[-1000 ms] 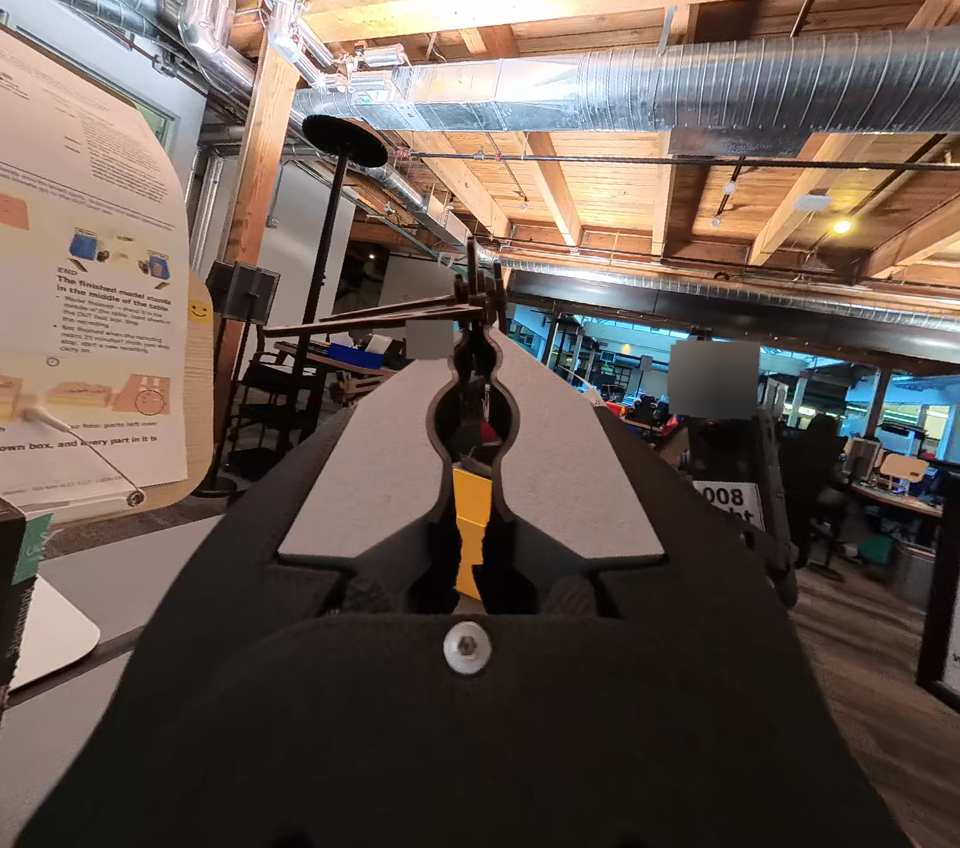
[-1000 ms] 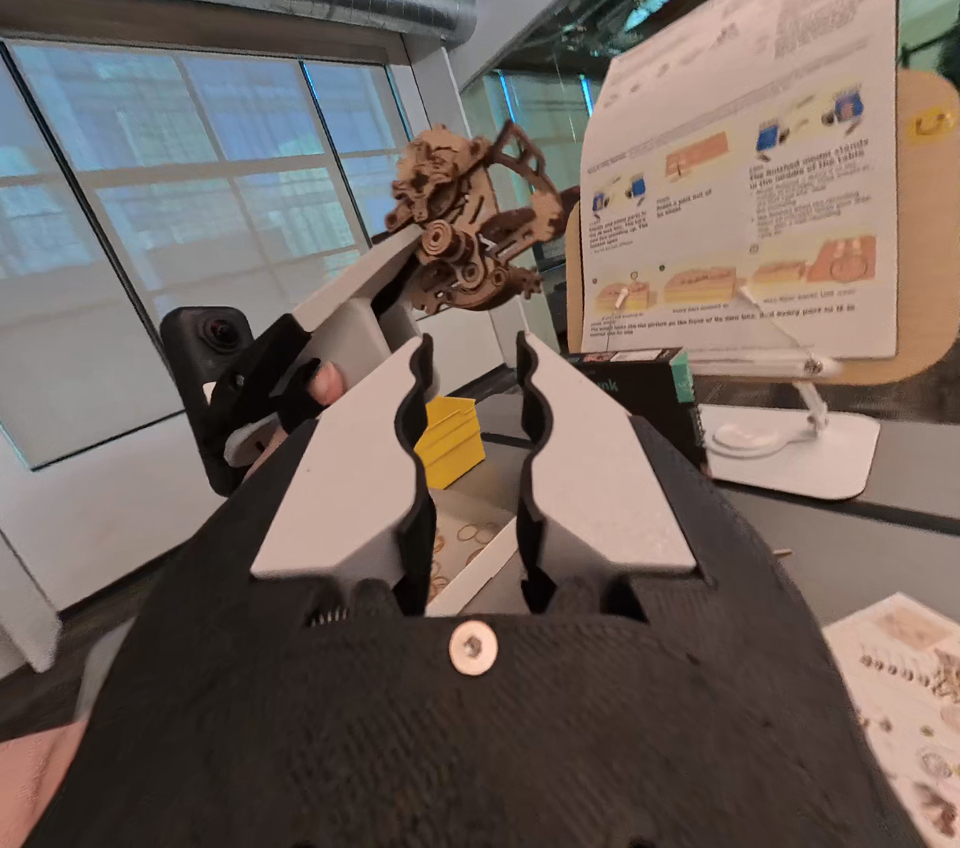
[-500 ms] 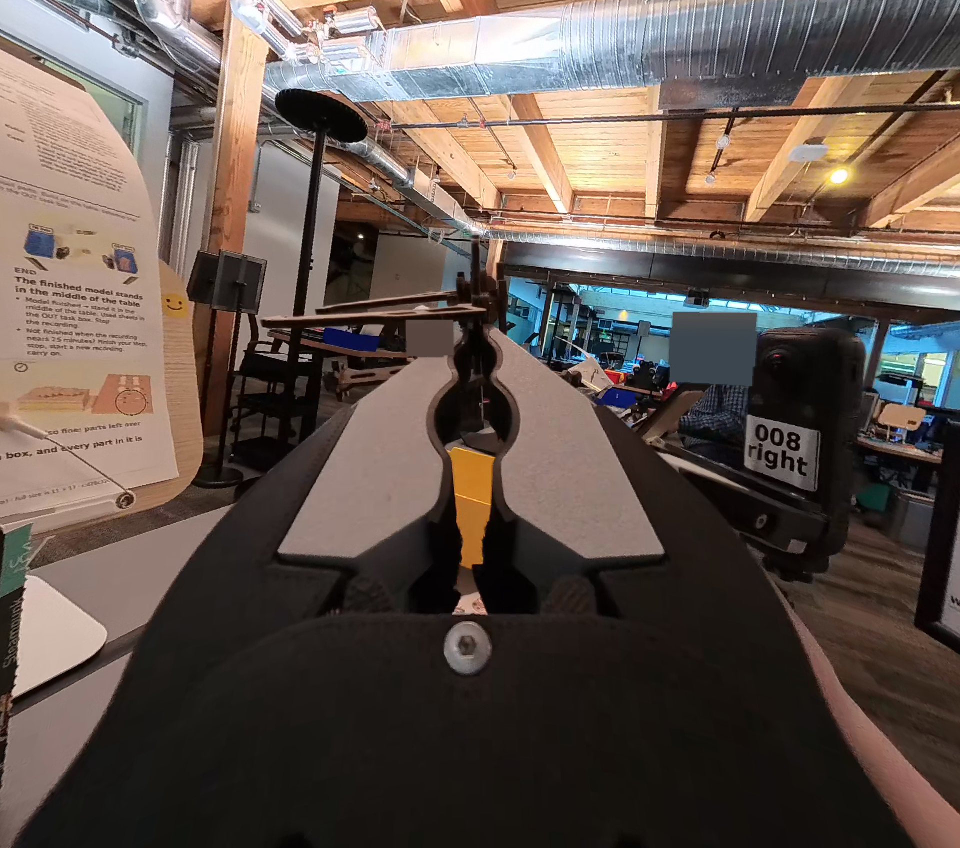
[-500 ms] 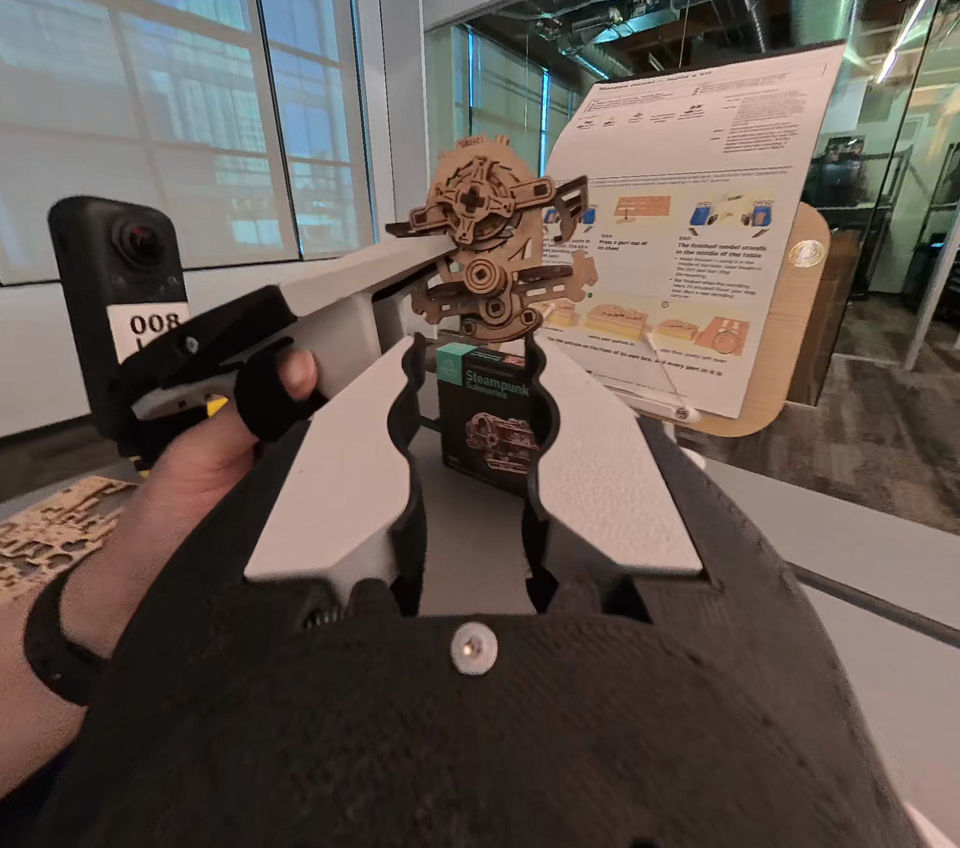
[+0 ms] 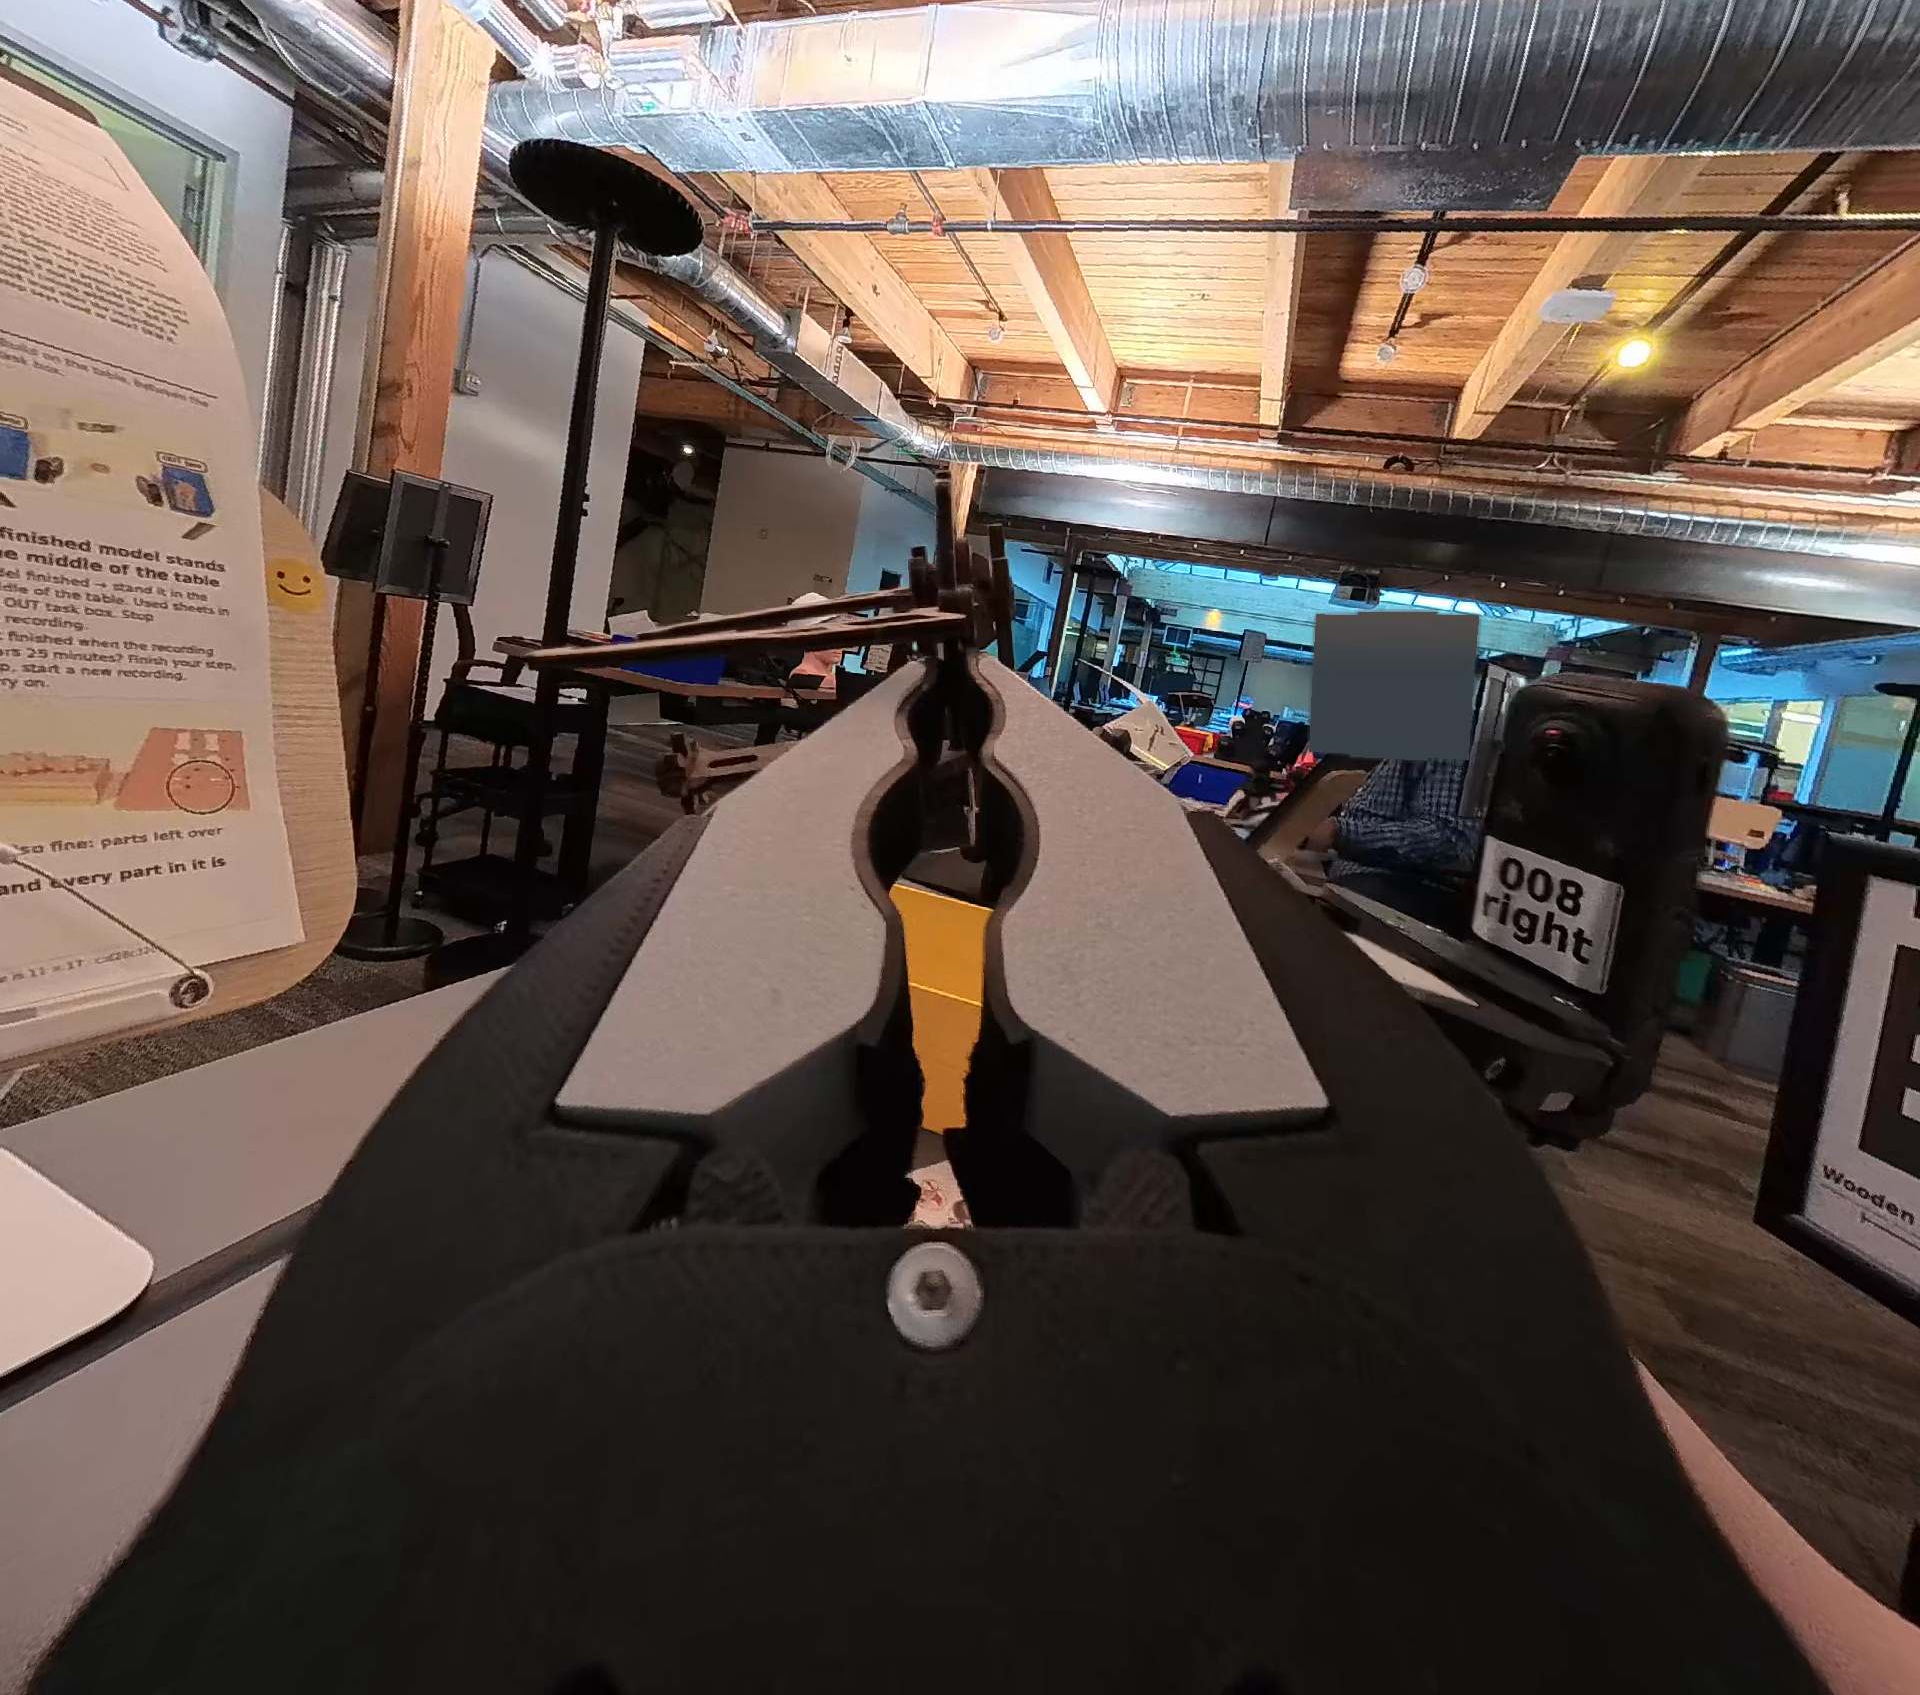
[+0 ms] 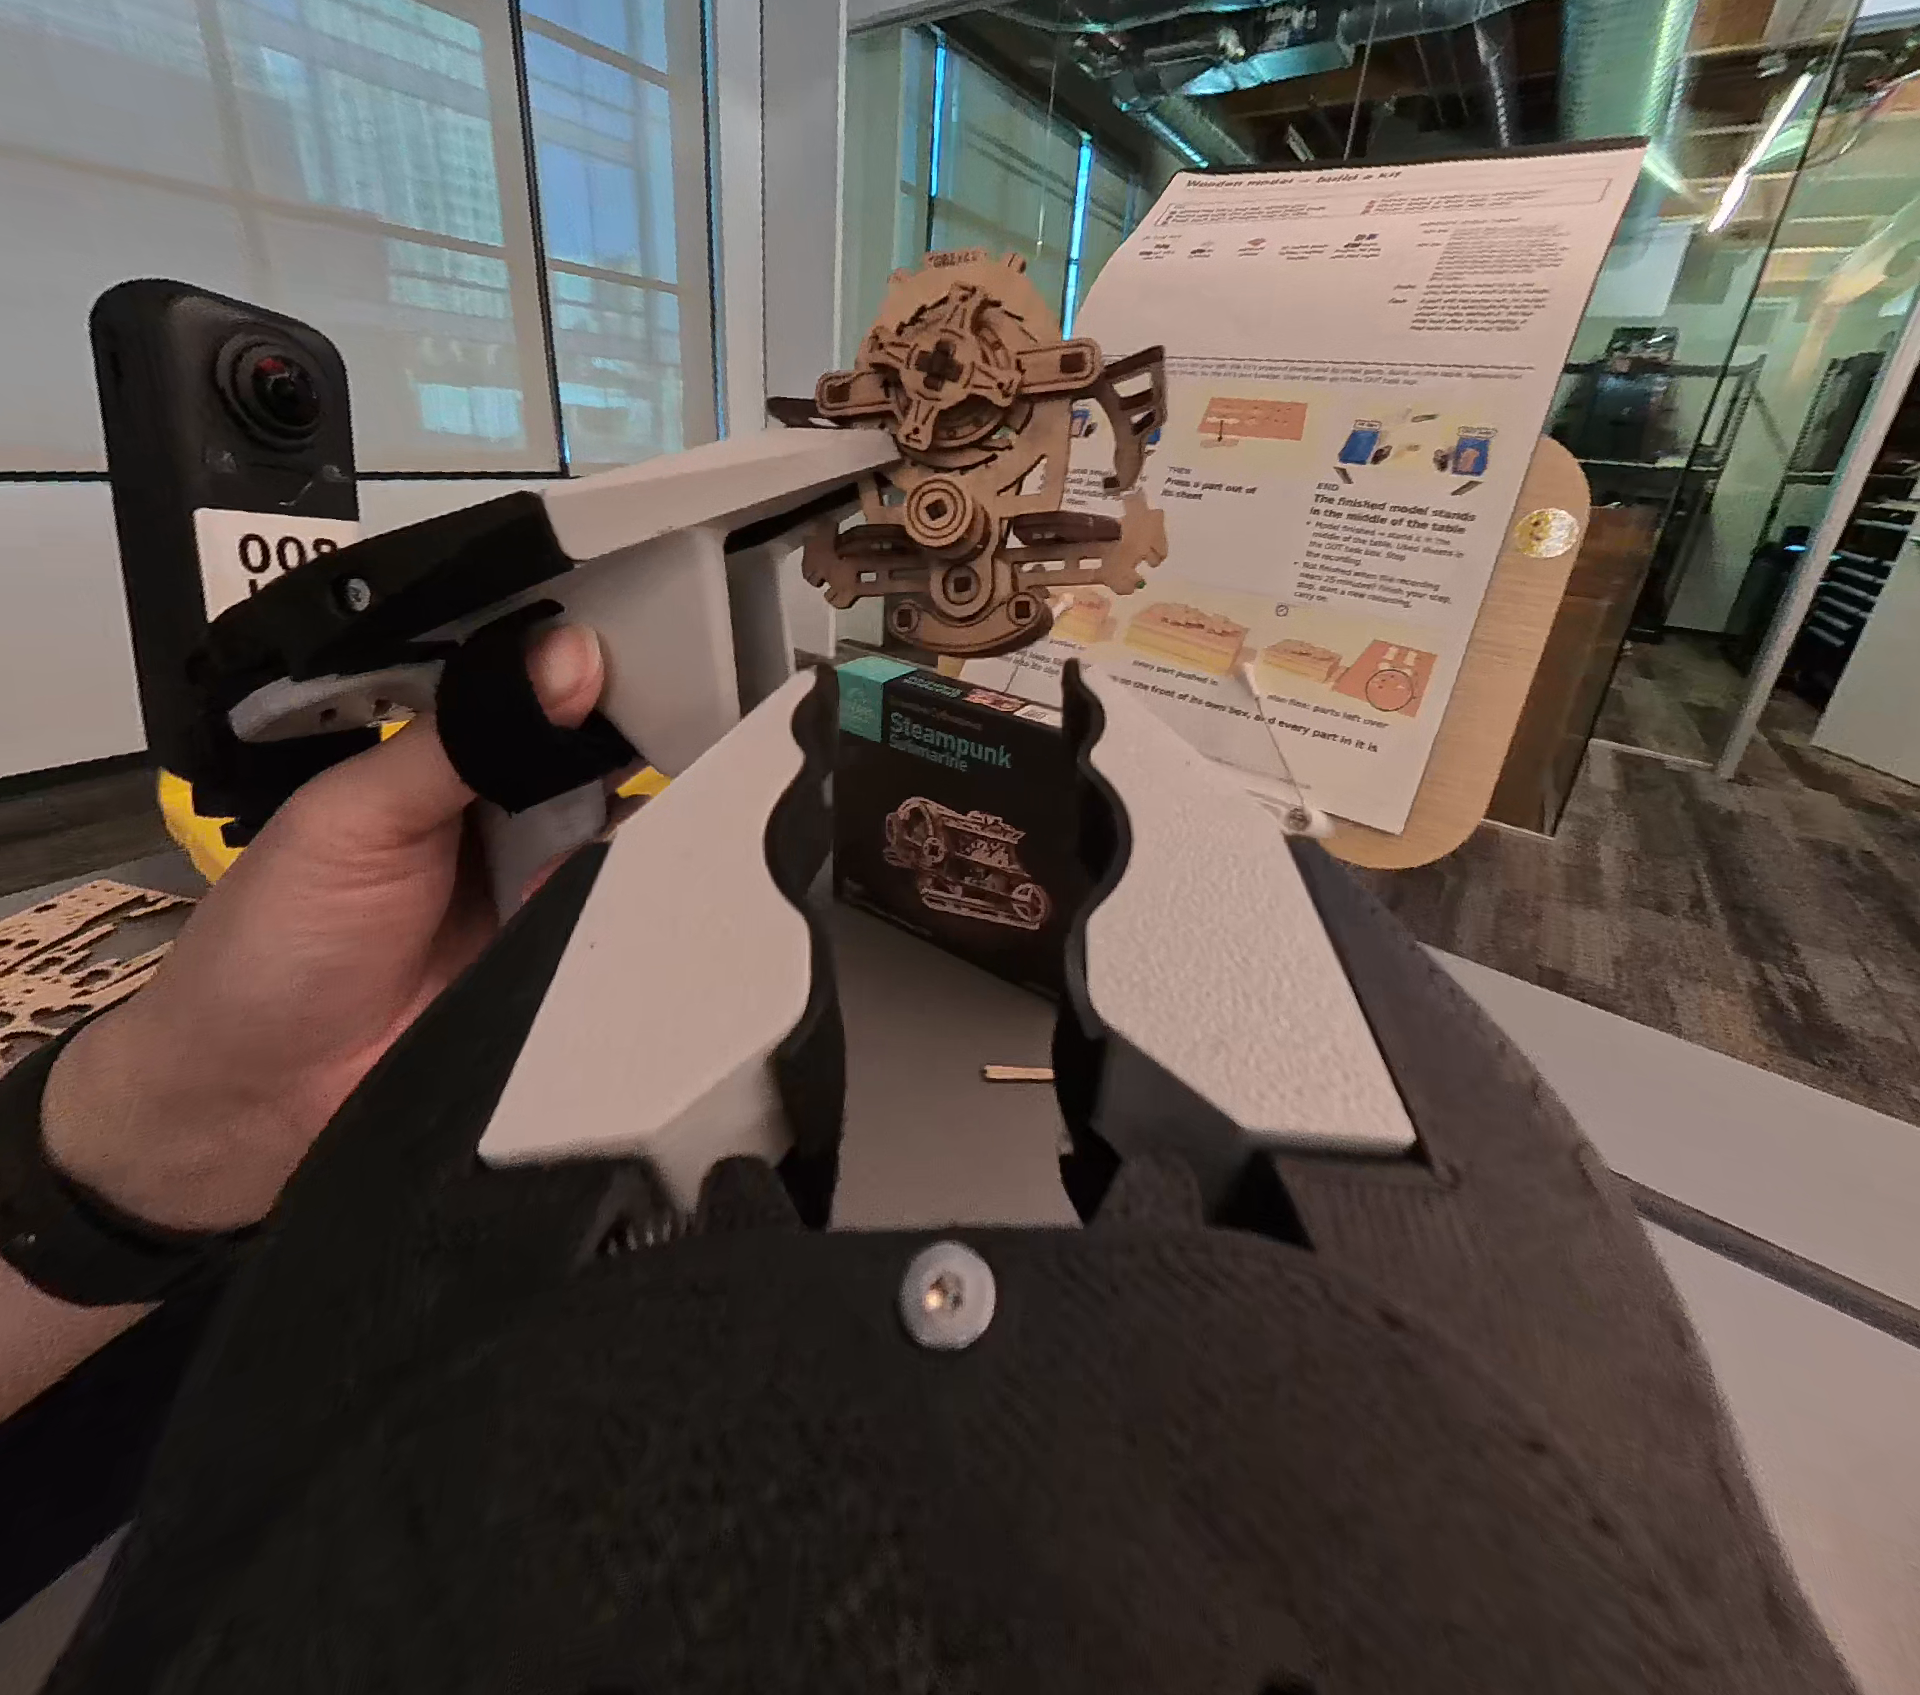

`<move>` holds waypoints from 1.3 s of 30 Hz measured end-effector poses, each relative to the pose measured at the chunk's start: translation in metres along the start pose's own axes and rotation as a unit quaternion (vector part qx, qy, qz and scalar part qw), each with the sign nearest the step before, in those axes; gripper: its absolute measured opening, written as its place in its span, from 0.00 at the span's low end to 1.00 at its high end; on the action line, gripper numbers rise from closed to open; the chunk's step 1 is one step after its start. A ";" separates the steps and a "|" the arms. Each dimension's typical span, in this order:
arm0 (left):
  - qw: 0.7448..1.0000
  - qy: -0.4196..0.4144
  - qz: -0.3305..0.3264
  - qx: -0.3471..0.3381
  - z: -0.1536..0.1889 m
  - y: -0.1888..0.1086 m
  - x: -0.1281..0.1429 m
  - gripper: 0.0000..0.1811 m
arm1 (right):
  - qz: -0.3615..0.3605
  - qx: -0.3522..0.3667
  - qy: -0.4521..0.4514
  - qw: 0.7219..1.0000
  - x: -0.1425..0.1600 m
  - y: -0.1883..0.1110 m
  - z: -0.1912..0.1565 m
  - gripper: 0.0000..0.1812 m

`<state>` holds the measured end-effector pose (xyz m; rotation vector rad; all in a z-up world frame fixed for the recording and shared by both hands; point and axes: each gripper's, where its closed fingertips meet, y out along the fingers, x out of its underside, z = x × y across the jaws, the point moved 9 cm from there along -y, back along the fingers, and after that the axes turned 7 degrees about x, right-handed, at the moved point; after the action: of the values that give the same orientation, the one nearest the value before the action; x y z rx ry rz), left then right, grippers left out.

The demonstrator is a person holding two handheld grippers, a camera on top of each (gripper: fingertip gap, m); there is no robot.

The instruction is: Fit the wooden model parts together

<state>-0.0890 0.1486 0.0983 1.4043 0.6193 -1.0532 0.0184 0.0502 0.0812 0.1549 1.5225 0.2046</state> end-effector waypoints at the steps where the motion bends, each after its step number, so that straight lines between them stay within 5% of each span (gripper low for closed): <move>1: 1.000 -0.002 -0.003 0.002 0.000 0.001 0.001 0.00 | 0.000 -0.004 -0.001 1.000 0.000 0.001 -0.001 0.23; 14: 1.000 0.002 -0.013 0.009 0.002 0.003 0.002 0.00 | 0.011 0.008 -0.032 0.999 -0.005 -0.001 0.000 0.24; 19: 1.000 0.001 -0.018 0.005 0.000 0.003 0.001 0.00 | 0.033 0.015 -0.144 0.989 -0.027 -0.010 0.004 0.24; 25: 0.999 0.007 -0.043 0.000 -0.002 0.006 0.005 0.00 | -0.046 -0.009 -0.390 0.920 -0.060 0.004 0.002 0.20; 30: 0.998 0.001 -0.061 0.000 -0.003 0.008 0.008 0.00 | -0.082 -0.032 -0.506 0.858 -0.062 0.010 -0.003 0.19; 35: 0.989 -0.034 -0.145 0.007 -0.011 0.013 0.015 0.00 | -0.108 -0.033 -0.509 0.853 -0.068 0.004 0.003 0.19; 39: 0.958 -0.099 -0.267 0.037 -0.020 0.015 0.031 0.00 | -0.141 -0.109 -0.478 0.860 -0.048 -0.014 0.018 0.26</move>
<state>-0.0577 0.1584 0.0757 1.1970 0.8423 -1.6388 0.0350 0.0263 0.1251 -0.1433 0.5032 0.0394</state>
